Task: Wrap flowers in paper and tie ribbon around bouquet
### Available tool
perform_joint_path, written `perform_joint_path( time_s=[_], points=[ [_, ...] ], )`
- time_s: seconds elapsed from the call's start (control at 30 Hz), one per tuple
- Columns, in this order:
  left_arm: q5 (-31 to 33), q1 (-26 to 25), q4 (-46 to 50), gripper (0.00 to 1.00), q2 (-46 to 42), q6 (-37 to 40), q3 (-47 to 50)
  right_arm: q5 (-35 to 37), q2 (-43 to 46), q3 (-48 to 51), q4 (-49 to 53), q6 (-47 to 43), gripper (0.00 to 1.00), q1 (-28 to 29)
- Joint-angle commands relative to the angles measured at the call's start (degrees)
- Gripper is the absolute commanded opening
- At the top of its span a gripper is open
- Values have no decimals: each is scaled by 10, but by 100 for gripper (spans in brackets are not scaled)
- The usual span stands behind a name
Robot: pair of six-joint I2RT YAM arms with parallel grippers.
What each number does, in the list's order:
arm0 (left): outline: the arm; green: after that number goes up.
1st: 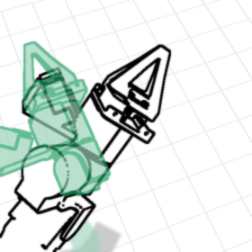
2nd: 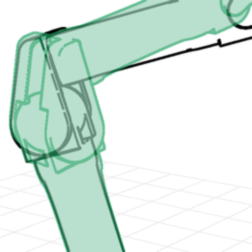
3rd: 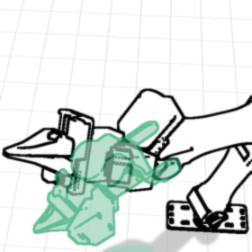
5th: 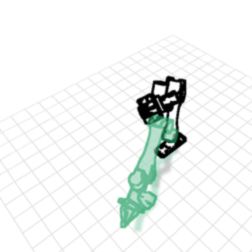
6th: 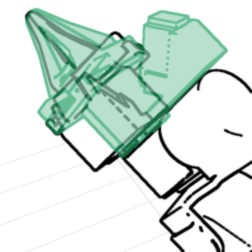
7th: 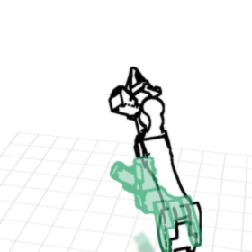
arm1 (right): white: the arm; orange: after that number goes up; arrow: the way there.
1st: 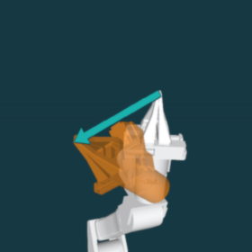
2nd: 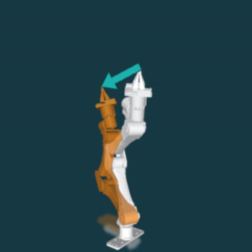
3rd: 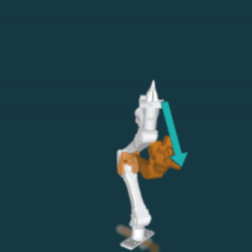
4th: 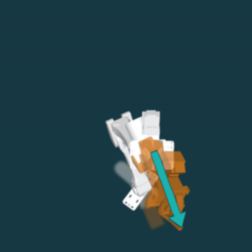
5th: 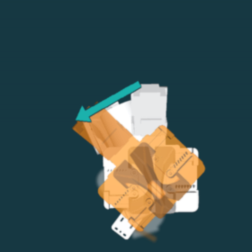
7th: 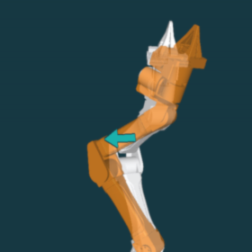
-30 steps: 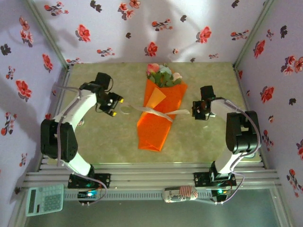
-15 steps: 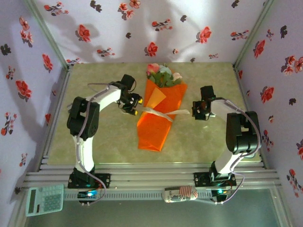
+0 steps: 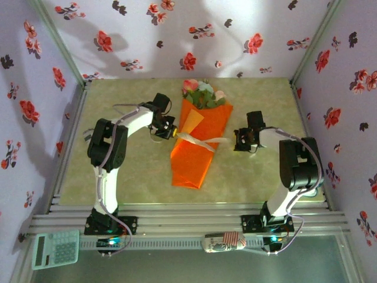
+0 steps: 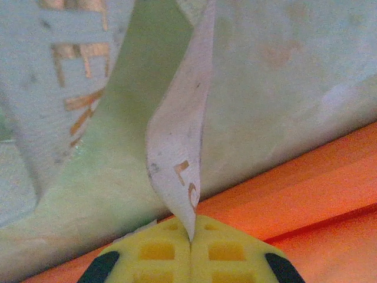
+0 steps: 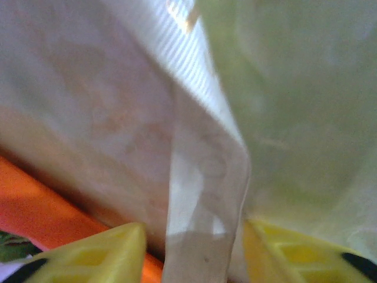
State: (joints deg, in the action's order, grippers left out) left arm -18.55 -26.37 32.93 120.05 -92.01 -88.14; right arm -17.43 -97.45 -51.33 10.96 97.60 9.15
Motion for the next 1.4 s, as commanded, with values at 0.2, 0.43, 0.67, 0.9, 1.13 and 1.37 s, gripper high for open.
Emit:
perform_joint_path(
  time_s=[0.2, 0.43, 0.67, 0.9, 1.13, 1.37],
  points=[
    [-8, -4, 1, 0, -19, 12, 7, 8, 3, -46, 25, 30, 55, 90],
    [-8, -4, 4, 0, -23, 18, 6, 27, 6, -109, 137, 3, 51, 123],
    [-6, -4, 2, 0, -27, 20, 11, 9, -24, -132, 137, 16, 47, 142],
    [-6, -6, -2, 0, -28, 22, 11, 12, -57, -147, 129, 37, 45, 169],
    [-8, -10, -5, 0, -30, 26, 10, 20, -91, -163, 118, 36, 38, 171],
    [-7, -9, -5, 0, -35, 29, 15, 97, -19, -161, 189, -19, 50, 170]
  ],
)
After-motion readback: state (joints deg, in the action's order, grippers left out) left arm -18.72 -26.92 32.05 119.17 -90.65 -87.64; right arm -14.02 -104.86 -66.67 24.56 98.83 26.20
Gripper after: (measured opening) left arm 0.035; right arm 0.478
